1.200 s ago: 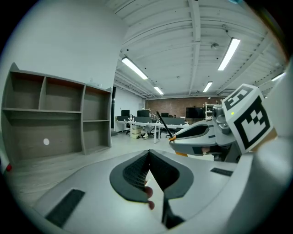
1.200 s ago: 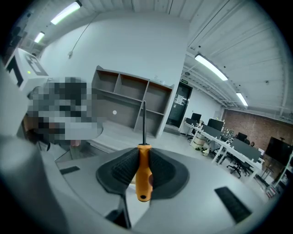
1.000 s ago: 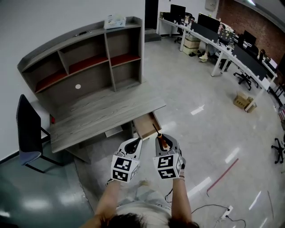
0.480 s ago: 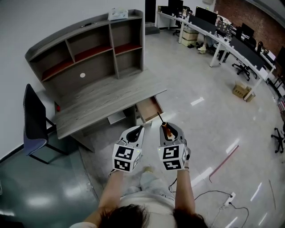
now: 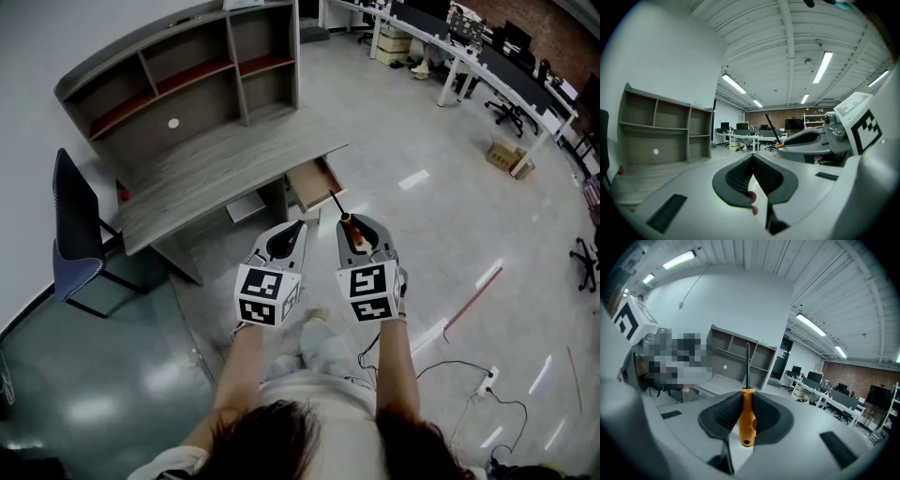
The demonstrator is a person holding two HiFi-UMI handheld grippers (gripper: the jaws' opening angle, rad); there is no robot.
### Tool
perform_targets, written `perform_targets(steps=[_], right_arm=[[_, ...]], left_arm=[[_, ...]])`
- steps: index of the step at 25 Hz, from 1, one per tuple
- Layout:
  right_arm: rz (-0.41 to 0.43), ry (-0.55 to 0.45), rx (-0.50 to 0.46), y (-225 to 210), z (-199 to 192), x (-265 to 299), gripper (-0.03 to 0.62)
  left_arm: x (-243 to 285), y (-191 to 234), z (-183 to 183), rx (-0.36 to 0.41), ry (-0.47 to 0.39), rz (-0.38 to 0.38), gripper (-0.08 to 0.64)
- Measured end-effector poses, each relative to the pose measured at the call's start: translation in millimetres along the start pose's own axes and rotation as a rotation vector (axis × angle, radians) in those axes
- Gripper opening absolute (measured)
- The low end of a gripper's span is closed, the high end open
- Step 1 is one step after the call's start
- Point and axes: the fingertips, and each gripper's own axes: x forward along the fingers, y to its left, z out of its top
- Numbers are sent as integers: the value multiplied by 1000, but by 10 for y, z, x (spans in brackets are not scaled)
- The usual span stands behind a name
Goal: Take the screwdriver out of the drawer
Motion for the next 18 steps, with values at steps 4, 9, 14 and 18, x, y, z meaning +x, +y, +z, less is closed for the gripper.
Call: perform_targets(steps=[4,9,14,18], right_arm=[[-3,-30,6,73,50,-185,83],[-5,-47,-5,202,158,-387,84],[-4,-55,-11,256,212,-495,83],[-3,-56,-19,265,216,-523,84]], left_arm=[[-168,-101,17,11,-13,-4,17],[-386,-180,55,11,-25,-8,17],[-492,-234,93,17,-36,-9,17],[-508,-246,116,24,-40,-9,17]])
